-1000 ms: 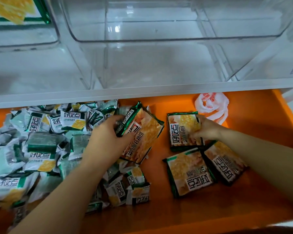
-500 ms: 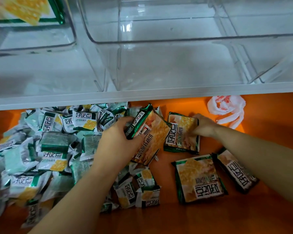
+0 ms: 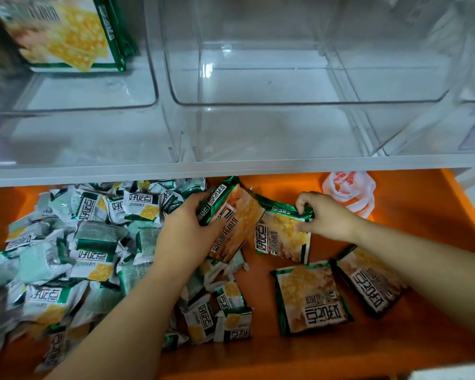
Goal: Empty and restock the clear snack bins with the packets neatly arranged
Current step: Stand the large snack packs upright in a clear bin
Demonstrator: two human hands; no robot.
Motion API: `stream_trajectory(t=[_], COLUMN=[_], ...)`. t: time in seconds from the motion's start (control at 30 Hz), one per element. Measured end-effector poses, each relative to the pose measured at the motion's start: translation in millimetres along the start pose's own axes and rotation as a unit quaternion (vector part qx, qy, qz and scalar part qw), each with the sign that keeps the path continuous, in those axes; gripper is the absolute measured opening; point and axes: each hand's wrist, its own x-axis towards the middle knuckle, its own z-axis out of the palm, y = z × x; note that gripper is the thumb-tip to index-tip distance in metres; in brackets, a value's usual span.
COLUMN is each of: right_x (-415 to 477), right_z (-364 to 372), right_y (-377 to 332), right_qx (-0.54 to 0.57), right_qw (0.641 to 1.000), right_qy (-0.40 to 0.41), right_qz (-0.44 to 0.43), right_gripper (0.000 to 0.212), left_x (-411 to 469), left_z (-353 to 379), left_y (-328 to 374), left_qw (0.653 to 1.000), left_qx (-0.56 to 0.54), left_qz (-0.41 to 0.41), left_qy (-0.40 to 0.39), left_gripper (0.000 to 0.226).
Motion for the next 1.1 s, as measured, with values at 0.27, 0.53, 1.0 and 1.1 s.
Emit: stream_trajectory(t=[0.27,0.53,1.0,1.1], right_x=[-92.2,-174.2,-146.0,-100.5], right_z=[-66.5,-113.4,-154.4,-142.6], right_y=[-50.2,-143.4,-337.3,-371.3], right_qx=[-0.049,-0.033,0.092,0.062], right_qw=[0.998,0.990,0.889,0.882], right_qy=[0.024,0.096,0.369,0.393], right_qz=[-0.008,-0.095,-0.255,-0.253], right_gripper=[0.056,0.050,0.041,0.041], left_x=[-39.2,-88.9,-112.0,-106.5], left_z=[-34.5,-103.5,-286.1,-302.6], left_y=[16.5,28.7,13.6,-2.1], left_qw=[1.000,0.997,0.949,0.939], left_qx=[-0.002,0.015,-0.070,-0.087], left_qz=[0.018,0.073,0.141,0.137], left_qy=[0.015,0.029,0.273,0.302], left_gripper=[0.055,0.046,0.040,0.040])
